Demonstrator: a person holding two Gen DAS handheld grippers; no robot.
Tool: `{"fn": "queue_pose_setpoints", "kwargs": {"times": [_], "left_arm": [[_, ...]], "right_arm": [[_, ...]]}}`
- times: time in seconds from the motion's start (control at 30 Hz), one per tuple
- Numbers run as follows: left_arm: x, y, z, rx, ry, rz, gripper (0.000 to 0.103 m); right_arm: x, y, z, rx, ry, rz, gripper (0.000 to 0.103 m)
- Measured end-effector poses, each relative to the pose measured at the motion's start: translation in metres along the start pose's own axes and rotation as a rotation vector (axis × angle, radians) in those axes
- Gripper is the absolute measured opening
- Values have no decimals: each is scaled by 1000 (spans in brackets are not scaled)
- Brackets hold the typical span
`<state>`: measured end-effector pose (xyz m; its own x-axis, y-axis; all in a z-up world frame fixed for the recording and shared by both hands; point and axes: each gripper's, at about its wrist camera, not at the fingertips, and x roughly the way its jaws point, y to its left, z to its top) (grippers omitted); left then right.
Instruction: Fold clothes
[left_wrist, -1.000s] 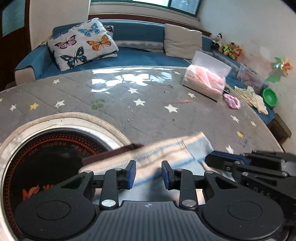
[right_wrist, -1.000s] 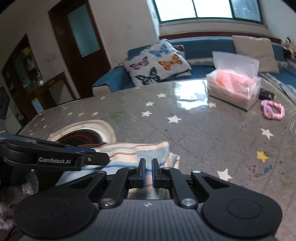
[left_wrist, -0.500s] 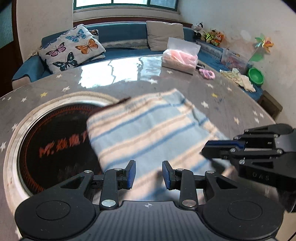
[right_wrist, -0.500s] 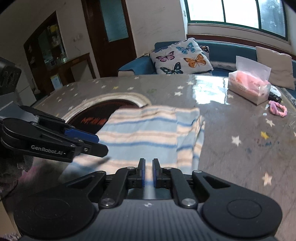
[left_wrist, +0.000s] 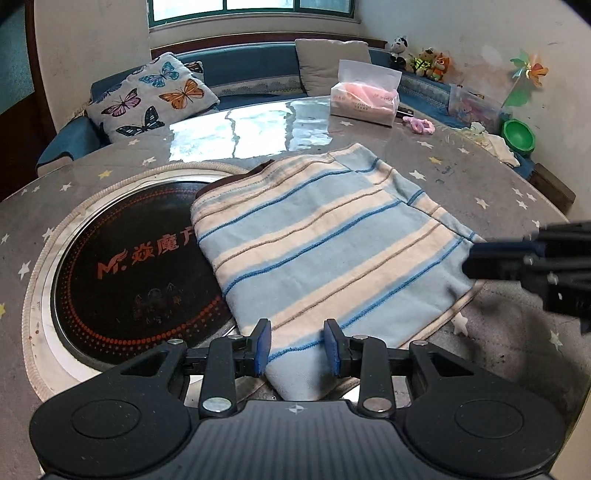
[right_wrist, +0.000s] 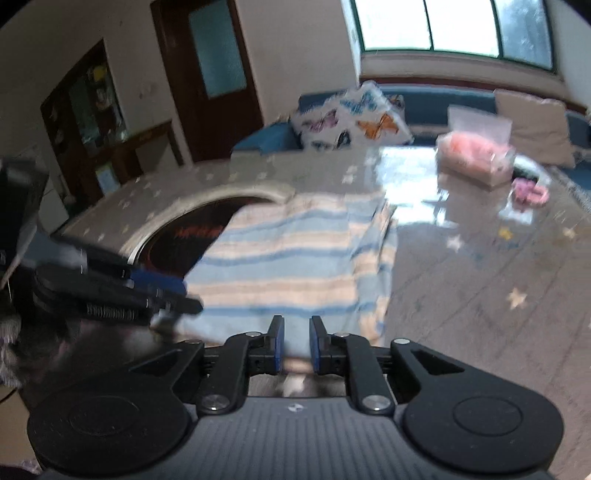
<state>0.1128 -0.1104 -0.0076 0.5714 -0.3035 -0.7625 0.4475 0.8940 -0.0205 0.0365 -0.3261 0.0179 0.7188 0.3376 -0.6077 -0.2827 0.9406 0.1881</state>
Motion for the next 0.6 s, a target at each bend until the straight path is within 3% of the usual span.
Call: {"fn": "queue_pose_setpoints", "kwargs": {"times": [0.23, 0.4, 0.6], "left_arm": [[0, 0, -2, 7, -3, 0, 35], [1, 0, -3, 7, -4, 0, 36], [1, 0, -2, 2, -4, -4, 36]], "right_arm": [[15, -24, -8, 68, 35, -38, 14], [12, -20, 10, 43, 4, -41, 14], [44, -22, 36, 49, -24, -41, 14]]}}
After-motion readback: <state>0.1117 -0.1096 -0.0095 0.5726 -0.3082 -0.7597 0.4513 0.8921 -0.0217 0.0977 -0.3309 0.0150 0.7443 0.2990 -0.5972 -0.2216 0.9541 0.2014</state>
